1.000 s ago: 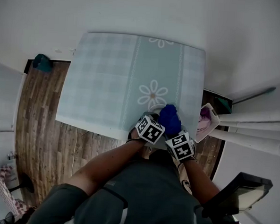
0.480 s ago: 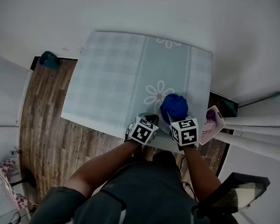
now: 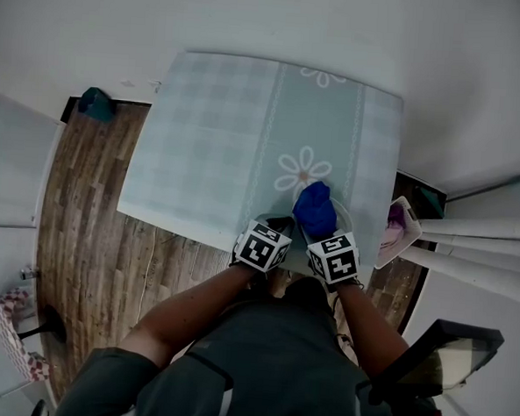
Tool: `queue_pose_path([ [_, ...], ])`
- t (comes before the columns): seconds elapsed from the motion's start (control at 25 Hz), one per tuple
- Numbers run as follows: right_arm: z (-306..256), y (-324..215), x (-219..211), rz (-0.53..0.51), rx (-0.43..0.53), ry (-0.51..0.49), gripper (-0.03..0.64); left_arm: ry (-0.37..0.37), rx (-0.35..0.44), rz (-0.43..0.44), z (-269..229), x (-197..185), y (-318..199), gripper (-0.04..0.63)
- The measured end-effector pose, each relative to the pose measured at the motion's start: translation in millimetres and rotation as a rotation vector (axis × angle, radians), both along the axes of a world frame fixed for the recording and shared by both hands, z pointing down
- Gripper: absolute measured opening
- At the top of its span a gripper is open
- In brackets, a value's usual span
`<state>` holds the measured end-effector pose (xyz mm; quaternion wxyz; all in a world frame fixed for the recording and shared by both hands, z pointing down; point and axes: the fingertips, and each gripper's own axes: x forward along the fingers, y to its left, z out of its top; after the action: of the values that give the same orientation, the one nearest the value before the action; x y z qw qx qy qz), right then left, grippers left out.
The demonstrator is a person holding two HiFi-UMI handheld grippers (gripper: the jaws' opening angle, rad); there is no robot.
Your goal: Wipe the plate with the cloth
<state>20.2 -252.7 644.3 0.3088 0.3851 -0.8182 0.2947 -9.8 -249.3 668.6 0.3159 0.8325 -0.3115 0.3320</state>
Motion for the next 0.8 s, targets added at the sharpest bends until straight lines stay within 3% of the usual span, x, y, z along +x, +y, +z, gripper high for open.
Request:
queue_pose_path([
  [0.2,-8.3,22.9,-10.1,-0.055,-0.040,-0.091,0.086,0.112,0.003,-0.084,-23.4,-1.9,-0.3,0.009],
  [0.36,-20.4,37.7,-13.6,-0.080,-0.064,-0.156,0.086,0.116,0.071,-0.097,-39.3,-13.4,0.5,0.009],
  [0.44,-36.5,24.5,-5.4,-0.044,-0.007,-0.164,0.086,0.135,0.080,-0.132,-45.3,-23.4,-0.4,0.009],
  [0.56,-57.6,-21.5,15.7,0.066,0.122,-0.137,0.086,0.161,0.097,-0.184,-54.3,-38.4,-2.8,0.009],
  [0.68,-54.2,-69.0,29.8,0.165,0.181,-0.075,0.086,0.179,0.110,-0.213,-62.5,-49.5,-3.4,0.009],
  [0.8,-24.4,-86.6,19.6,0.123,0.157,0.021,0.086,0.180,0.121,-0.231,-69.8,-59.9,0.2,0.009],
])
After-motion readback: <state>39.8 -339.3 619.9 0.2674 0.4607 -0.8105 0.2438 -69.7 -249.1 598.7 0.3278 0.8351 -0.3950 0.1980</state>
